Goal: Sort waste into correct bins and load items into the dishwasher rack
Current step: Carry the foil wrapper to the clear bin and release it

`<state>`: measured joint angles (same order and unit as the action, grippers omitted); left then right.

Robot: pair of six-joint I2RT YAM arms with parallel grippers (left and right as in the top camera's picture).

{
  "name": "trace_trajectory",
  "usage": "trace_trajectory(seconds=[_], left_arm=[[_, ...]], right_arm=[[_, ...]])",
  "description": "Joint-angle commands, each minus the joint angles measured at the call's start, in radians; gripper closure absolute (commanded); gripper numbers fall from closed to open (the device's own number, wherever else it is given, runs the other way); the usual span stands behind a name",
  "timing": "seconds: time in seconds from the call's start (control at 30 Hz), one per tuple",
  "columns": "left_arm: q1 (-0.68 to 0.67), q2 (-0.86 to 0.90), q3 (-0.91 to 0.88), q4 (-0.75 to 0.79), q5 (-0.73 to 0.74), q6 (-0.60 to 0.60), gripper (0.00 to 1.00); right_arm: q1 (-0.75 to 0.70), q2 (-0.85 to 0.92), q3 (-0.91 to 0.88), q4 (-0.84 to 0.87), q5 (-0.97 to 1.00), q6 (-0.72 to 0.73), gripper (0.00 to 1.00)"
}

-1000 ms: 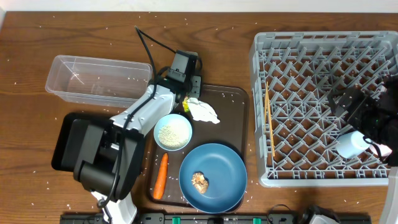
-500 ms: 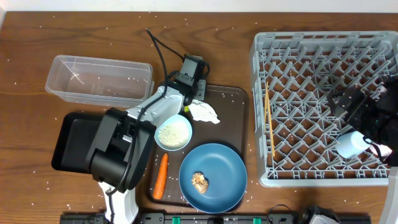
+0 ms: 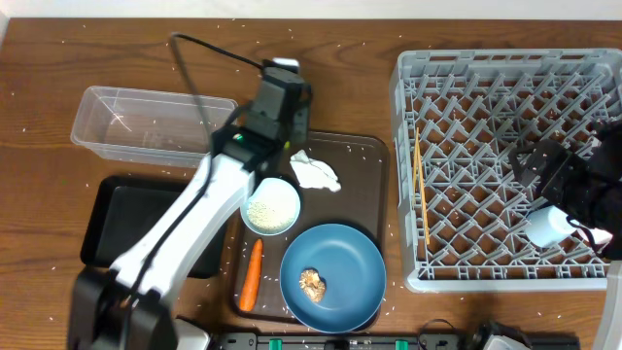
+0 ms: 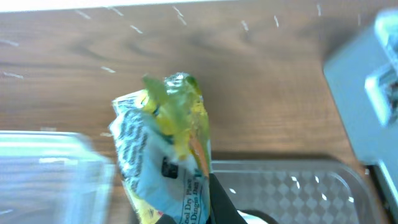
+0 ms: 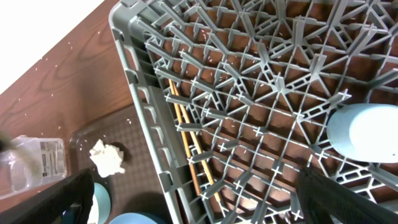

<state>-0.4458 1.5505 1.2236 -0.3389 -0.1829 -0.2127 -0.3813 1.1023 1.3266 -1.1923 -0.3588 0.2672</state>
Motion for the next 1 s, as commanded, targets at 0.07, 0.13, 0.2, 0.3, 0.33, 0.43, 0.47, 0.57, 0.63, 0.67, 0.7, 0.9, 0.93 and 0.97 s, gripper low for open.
trace_trajectory(seconds=[0.07, 0.13, 0.2, 0.3, 0.33, 0.43, 0.47, 0.57, 0.63, 0.67, 0.7, 0.9, 0.93, 0.97], left_arm=[[0.063, -0.038, 0.005, -0.069, -0.227, -0.126, 0.94], [0.108, -0.029, 0.005, -0.114, -0.280, -0.259, 0.94], [0.167, -0.013, 0.003, -0.129, -0.280, -0.399, 0.94], [0.250, 0.019, 0.003, -0.116, -0.274, -0.557, 0.94], [0.274, 0.027, 0.003, -0.106, -0.274, -0.584, 0.94], [0.319, 0.040, 0.003, -0.061, -0.274, -0.637, 0.94], [0.328, 0.044, 0.003, -0.042, -0.274, -0.639, 0.94], [0.333, 0.048, 0.003, 0.003, -0.273, -0.639, 0.93], [0.332, 0.044, 0.003, 0.004, -0.259, -0.635, 0.88], [0.331, 0.040, 0.003, -0.003, -0.237, -0.613, 0.87], [0.331, 0.035, 0.003, -0.012, -0.208, -0.587, 0.87], [0.312, 0.010, 0.003, -0.108, -0.101, -0.536, 0.52], [0.301, 0.009, 0.003, -0.116, -0.020, -0.464, 0.51], [0.288, 0.009, 0.003, -0.117, 0.065, -0.386, 0.51]], right_arm=[[0.009, -0.003, 0.006, 0.000, 0.003, -0.022, 0.04], [0.009, -0.003, 0.006, 0.000, 0.003, -0.022, 0.04], [0.009, -0.003, 0.006, -0.001, 0.003, -0.022, 0.03], [0.009, -0.003, 0.006, -0.001, 0.003, -0.022, 0.04], [0.009, -0.003, 0.006, -0.002, 0.003, -0.022, 0.04], [0.009, -0.003, 0.006, -0.002, 0.003, -0.022, 0.03], [0.009, -0.003, 0.006, -0.002, 0.003, -0.022, 0.03], [0.009, -0.003, 0.006, -0.003, 0.003, -0.022, 0.03], [0.009, -0.003, 0.006, -0.005, 0.003, -0.022, 0.03], [0.009, -0.003, 0.006, -0.006, 0.003, -0.022, 0.03], [0.009, -0.003, 0.006, -0.007, 0.003, -0.023, 0.03], [0.009, -0.003, 0.006, -0.010, 0.003, -0.042, 0.03], [0.009, -0.003, 0.006, -0.009, 0.003, -0.045, 0.03], [0.009, -0.003, 0.006, -0.009, 0.003, -0.045, 0.02]])
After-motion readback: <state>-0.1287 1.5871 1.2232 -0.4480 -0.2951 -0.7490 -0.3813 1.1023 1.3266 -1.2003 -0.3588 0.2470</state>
